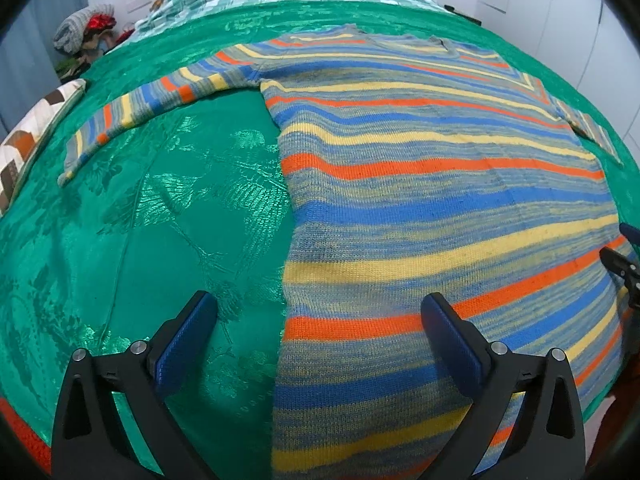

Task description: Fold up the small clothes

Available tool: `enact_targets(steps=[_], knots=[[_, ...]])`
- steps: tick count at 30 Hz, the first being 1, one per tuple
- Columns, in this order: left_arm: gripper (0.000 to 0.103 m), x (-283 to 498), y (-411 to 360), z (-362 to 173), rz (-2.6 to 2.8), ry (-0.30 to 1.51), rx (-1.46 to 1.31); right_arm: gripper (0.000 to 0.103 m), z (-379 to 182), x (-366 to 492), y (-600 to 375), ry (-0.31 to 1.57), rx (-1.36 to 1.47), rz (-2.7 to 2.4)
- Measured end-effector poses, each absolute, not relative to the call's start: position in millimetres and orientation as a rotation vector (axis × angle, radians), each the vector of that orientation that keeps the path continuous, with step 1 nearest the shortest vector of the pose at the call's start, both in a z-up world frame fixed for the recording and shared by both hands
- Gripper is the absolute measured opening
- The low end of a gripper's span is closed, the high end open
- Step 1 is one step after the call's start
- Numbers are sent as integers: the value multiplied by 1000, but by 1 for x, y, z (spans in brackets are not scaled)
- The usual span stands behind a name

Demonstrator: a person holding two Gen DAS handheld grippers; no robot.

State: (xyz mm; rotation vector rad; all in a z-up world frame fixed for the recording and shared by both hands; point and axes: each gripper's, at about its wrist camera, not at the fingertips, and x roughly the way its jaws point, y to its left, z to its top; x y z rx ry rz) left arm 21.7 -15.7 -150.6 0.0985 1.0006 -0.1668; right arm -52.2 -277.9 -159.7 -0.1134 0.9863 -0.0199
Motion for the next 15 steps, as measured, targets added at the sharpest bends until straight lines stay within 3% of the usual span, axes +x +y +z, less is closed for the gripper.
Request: enact_targets(steps=[15], knots=[[103, 21, -16, -151, -166, 999, 99, 90, -160, -52, -279, 987, -116, -26]])
